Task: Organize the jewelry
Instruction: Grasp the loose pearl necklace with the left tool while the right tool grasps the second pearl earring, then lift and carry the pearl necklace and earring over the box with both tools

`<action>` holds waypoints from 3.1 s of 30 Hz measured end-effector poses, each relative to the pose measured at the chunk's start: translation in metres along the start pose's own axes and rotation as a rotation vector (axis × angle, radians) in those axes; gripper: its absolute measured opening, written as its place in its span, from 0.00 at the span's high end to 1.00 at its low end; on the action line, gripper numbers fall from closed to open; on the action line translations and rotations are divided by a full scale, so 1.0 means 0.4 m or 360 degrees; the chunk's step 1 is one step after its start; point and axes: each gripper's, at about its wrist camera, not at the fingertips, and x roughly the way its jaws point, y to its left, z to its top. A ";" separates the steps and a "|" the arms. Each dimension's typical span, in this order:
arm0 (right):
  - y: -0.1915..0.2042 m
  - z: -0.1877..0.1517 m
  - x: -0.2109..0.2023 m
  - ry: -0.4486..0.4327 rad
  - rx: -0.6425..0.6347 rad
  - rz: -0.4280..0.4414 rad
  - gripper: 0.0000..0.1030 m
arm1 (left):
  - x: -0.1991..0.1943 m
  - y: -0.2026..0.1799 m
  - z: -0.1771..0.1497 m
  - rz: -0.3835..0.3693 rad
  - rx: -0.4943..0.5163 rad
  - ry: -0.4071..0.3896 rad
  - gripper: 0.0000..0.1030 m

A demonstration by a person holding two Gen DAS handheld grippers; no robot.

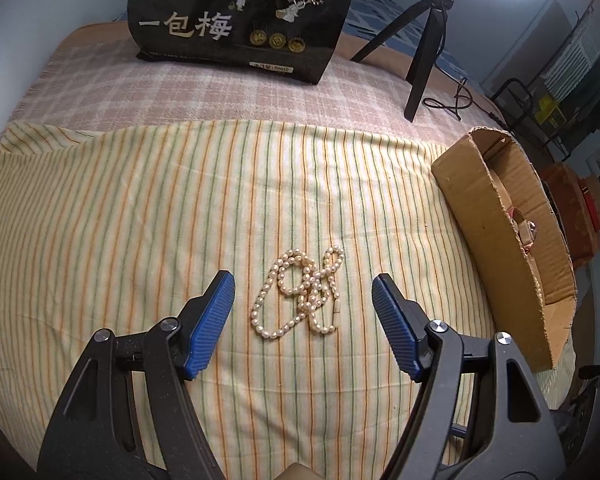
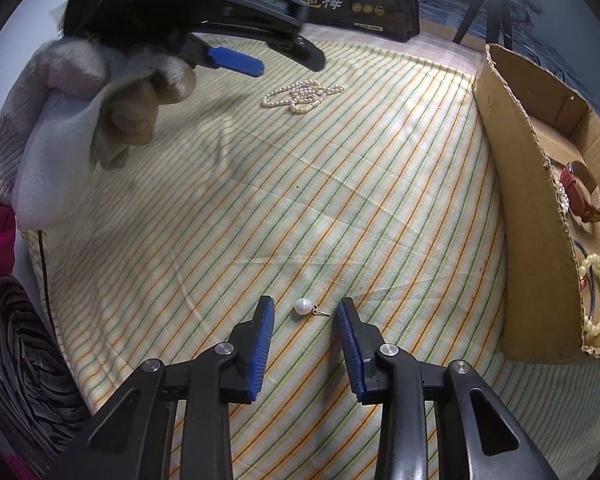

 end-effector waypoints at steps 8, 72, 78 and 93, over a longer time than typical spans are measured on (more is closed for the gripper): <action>0.019 -0.001 0.004 0.0004 -0.0083 -0.0073 0.70 | 0.055 -0.004 -0.004 0.0087 0.0027 0.0060 0.34; -0.018 0.042 -0.215 -0.0327 0.0038 -0.0093 0.93 | -0.250 -0.051 0.038 -0.0093 -0.0004 -0.0416 0.95; -0.041 0.059 -0.263 -0.0392 0.0068 -0.0099 0.93 | -0.306 -0.080 0.045 -0.0150 0.0017 -0.0480 0.95; -0.177 0.068 -0.362 -0.0514 0.0233 -0.0193 0.93 | -0.398 -0.203 0.116 -0.0282 0.0118 -0.0573 0.95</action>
